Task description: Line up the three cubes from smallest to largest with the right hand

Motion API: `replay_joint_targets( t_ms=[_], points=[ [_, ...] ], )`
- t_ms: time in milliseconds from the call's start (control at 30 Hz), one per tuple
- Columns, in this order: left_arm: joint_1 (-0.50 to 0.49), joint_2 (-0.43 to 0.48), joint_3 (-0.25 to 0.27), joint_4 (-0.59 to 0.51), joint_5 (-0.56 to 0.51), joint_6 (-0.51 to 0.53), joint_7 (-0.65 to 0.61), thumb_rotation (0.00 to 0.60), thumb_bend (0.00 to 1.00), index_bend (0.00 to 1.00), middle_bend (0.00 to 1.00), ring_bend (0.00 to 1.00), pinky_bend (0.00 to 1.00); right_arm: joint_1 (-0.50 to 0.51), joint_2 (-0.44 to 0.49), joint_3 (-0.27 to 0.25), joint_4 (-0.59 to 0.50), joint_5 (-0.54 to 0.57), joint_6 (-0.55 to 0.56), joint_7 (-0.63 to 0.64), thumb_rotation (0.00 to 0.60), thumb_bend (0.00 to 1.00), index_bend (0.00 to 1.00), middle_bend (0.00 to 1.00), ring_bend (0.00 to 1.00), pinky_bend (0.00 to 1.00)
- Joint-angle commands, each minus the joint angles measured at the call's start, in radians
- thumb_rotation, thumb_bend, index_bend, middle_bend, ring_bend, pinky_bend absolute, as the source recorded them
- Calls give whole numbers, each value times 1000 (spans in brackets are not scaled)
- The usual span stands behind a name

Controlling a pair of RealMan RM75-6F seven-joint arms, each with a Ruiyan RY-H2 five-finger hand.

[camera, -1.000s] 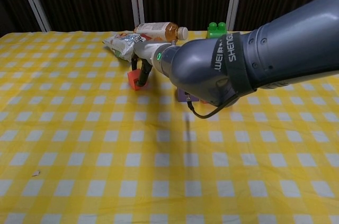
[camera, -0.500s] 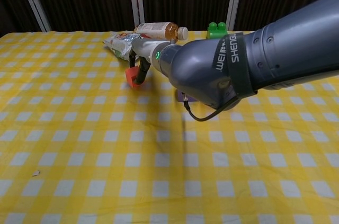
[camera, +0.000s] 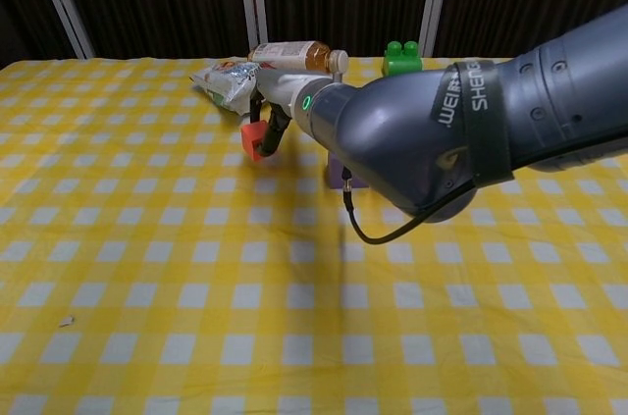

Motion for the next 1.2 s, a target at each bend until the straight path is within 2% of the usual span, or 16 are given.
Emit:
replay_joint_targets(
  t_ms=[33, 300, 533, 1200],
  points=[
    [0, -1, -1, 0, -3, -1, 2, 600, 48, 0, 0, 0, 38, -1, -2, 0, 4, -2, -2, 5, 600, 463, 460, 38, 0, 0],
    [-4, -1, -3, 0, -9, -10, 1, 600, 48, 0, 0, 0, 37, 13, -25, 7, 58, -10, -19, 25, 600, 463, 461, 38, 0, 0],
    [-6, 1, -2, -1, -8, -13, -4, 600, 48, 0, 0, 0, 38, 18, -37, 7, 69, 20, -3, -21, 600, 463, 461, 38, 0, 0],
    [-3, 1, 4, -2, 8, -2, 2, 600, 48, 0, 0, 0, 38, -56, 10, 9, -169, 130, 218, -200, 600, 466, 461, 38, 0, 0]
  ],
)
